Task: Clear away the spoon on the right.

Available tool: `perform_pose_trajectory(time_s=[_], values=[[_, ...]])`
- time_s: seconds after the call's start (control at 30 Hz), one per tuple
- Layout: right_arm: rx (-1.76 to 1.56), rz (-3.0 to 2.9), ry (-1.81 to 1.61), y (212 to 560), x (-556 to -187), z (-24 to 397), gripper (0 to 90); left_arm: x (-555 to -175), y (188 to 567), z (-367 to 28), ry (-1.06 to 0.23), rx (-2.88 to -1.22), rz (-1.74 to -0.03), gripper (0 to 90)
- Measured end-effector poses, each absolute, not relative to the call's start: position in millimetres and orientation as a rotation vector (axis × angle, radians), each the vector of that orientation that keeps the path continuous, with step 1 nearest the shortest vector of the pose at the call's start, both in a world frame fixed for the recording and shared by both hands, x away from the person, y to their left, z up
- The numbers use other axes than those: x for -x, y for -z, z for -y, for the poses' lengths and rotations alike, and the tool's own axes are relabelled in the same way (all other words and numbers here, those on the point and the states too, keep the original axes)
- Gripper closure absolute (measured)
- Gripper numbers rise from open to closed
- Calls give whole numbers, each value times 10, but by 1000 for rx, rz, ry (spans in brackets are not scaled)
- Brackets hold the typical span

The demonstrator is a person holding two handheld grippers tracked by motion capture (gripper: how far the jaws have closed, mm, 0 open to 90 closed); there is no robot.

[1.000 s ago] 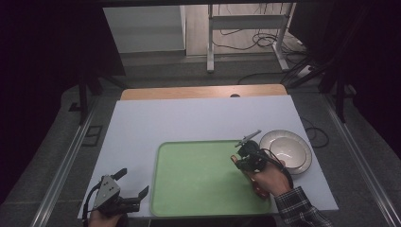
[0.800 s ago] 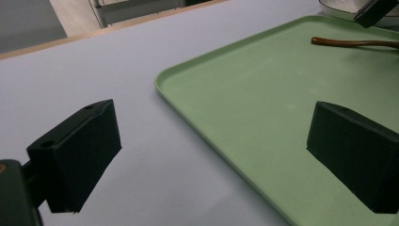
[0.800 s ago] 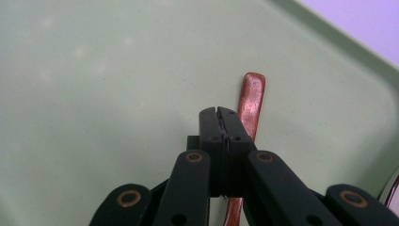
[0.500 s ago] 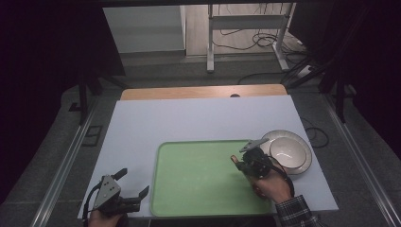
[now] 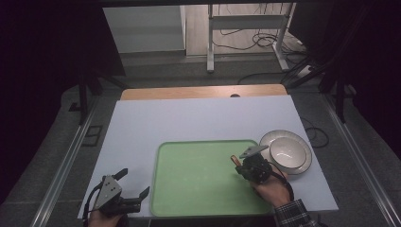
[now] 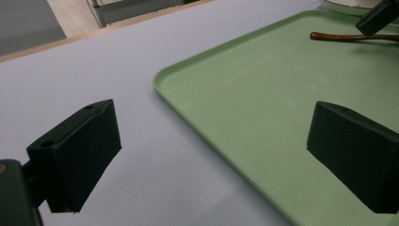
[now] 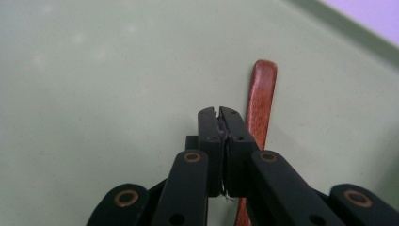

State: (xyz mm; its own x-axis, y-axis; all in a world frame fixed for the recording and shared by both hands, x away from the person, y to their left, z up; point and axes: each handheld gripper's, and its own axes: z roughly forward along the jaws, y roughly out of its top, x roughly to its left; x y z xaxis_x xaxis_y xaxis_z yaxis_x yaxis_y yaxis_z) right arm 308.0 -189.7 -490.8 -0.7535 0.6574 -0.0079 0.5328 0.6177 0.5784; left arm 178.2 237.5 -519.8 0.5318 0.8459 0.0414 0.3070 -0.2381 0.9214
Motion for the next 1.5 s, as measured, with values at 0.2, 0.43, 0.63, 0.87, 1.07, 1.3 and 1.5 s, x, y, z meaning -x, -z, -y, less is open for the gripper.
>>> perform_pose_trajectory(time_s=[0.2,0.43,0.63,0.87,1.07,1.3,1.5], values=[[-983,-2631,-810,4973,-3076,1905,880,-1785,5198,-2387,-683,-1788,-964,31],[-1021,-2625,-793,4995,-3103,1948,882,-1787,5198,-2387,-681,-1788,-965,31],[-1049,-2612,-788,5008,-3132,1990,883,-1789,5198,-2388,-680,-1787,-969,31],[-1083,-2594,-780,5016,-3168,2048,883,-1790,5198,-2386,-681,-1790,-968,31],[-1109,-2573,-774,5010,-3196,2111,884,-1790,5197,-2380,-684,-1794,-967,31],[-1133,-2562,-769,5011,-3219,2161,883,-1790,5197,-2379,-686,-1796,-967,31],[-1152,-2545,-760,5013,-3233,2192,883,-1789,5196,-2377,-687,-1799,-966,31]])
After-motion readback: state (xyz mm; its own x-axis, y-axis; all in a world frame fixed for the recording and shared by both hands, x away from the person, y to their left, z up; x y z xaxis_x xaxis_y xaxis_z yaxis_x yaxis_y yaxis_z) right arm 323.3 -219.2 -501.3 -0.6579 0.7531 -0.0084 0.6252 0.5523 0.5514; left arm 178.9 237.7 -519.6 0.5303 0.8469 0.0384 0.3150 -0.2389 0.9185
